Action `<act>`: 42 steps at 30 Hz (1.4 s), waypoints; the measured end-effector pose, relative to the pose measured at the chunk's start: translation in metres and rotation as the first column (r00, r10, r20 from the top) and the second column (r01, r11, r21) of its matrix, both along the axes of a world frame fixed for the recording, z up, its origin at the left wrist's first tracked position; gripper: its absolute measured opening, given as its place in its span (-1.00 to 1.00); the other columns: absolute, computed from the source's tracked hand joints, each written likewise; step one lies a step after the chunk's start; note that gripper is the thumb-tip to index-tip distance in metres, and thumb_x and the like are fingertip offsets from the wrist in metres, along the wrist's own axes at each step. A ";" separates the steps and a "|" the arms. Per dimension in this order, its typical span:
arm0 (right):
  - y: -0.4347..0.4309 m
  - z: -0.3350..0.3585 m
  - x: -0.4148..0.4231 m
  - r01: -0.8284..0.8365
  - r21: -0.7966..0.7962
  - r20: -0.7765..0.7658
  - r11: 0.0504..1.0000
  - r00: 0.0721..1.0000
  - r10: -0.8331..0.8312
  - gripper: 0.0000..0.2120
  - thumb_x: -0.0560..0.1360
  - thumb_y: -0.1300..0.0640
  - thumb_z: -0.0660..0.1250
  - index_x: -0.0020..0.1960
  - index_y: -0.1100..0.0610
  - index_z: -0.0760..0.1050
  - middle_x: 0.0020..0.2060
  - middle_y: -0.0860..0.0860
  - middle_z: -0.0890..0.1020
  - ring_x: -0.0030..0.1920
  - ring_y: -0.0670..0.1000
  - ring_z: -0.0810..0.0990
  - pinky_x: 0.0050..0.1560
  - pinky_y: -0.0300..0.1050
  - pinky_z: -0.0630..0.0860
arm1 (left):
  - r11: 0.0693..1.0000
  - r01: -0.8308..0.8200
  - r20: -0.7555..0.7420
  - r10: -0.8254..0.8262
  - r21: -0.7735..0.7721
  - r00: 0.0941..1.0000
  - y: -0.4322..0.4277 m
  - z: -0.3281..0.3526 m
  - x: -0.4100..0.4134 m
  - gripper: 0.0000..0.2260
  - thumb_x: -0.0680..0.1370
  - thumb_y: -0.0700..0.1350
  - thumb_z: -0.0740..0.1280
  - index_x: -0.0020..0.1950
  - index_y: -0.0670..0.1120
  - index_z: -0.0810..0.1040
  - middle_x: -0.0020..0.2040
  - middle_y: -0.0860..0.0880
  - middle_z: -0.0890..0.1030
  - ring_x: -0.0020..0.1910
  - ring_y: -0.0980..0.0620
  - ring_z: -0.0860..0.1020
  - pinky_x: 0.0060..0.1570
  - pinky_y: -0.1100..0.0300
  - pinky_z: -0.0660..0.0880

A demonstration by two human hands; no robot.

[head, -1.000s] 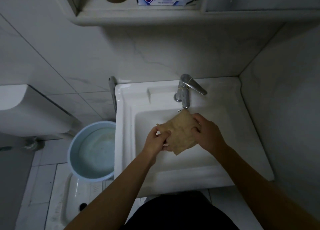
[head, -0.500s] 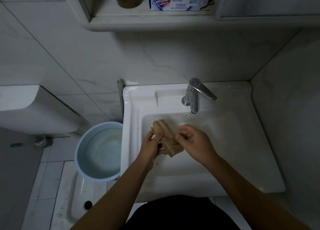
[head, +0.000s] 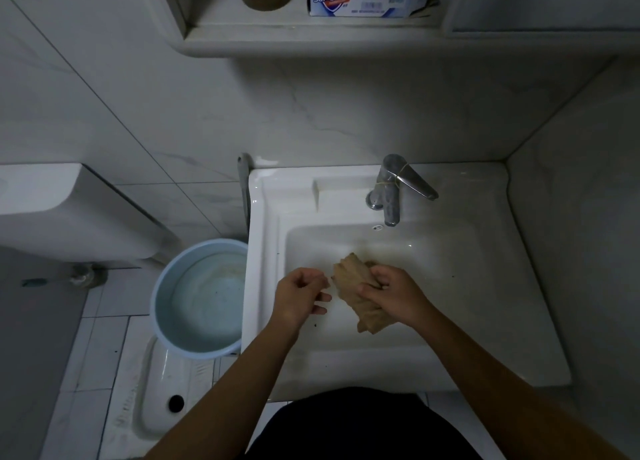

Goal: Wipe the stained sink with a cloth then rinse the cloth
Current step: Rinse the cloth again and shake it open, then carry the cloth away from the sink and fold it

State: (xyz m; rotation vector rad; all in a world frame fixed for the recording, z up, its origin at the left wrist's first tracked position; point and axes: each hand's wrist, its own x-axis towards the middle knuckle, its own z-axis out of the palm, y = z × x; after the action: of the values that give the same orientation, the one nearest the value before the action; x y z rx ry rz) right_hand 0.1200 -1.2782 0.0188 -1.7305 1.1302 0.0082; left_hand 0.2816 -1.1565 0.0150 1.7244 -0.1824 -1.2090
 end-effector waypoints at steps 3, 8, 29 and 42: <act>0.006 0.006 -0.009 0.015 0.002 0.028 1.000 1.000 -0.015 -0.68 0.40 -0.04 0.47 0.00 0.18 0.60 -0.06 0.18 0.68 -0.02 0.14 0.66 0.00 0.10 0.59 | 0.999 0.046 0.004 -0.046 0.007 0.999 -0.002 -0.006 -0.001 -0.71 0.59 0.01 0.40 0.24 -0.10 0.56 0.11 -0.12 0.67 -0.04 -0.02 0.69 -0.10 0.05 0.67; 0.013 0.016 -0.017 -0.075 0.051 0.080 0.996 0.994 0.071 -0.75 0.49 0.13 0.46 0.15 0.15 0.61 -0.01 0.10 0.69 0.00 0.04 0.67 -0.01 -0.07 0.61 | 0.952 0.302 -0.205 -0.305 -0.049 0.930 -0.014 -0.010 -0.007 -0.59 0.54 0.18 0.42 0.28 -0.04 0.60 0.15 -0.07 0.71 0.14 -0.03 0.68 0.15 0.01 0.64; 0.014 0.031 -0.009 -0.172 -0.029 0.054 0.985 0.983 0.173 -0.57 0.27 -0.21 0.36 -0.07 0.12 0.57 -0.17 0.11 0.69 -0.15 0.08 0.69 -0.12 0.06 0.60 | 0.959 0.259 0.108 -0.247 -0.111 0.963 -0.003 0.029 -0.010 -0.83 0.61 -0.10 0.38 0.10 -0.18 0.61 -0.13 -0.12 0.65 -0.16 -0.04 0.62 -0.20 0.11 0.58; -0.006 -0.032 -0.073 -0.416 -0.028 -0.146 0.909 0.901 0.408 -0.85 0.52 0.04 0.37 -0.06 0.12 0.50 -0.17 0.07 0.65 -0.10 0.12 0.64 -0.04 0.08 0.59 | 0.905 -0.388 0.263 0.337 0.173 0.904 0.132 0.020 -0.071 -0.81 0.63 -0.06 0.28 0.00 -0.06 0.68 0.00 -0.02 0.73 0.04 0.00 0.65 0.08 0.05 0.53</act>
State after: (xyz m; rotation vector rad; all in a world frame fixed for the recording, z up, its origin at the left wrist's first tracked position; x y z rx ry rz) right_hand 0.0471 -1.2842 -0.0128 -2.0199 0.8442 0.3645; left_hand 0.2101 -1.0241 0.0351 1.9854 0.1440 -0.7755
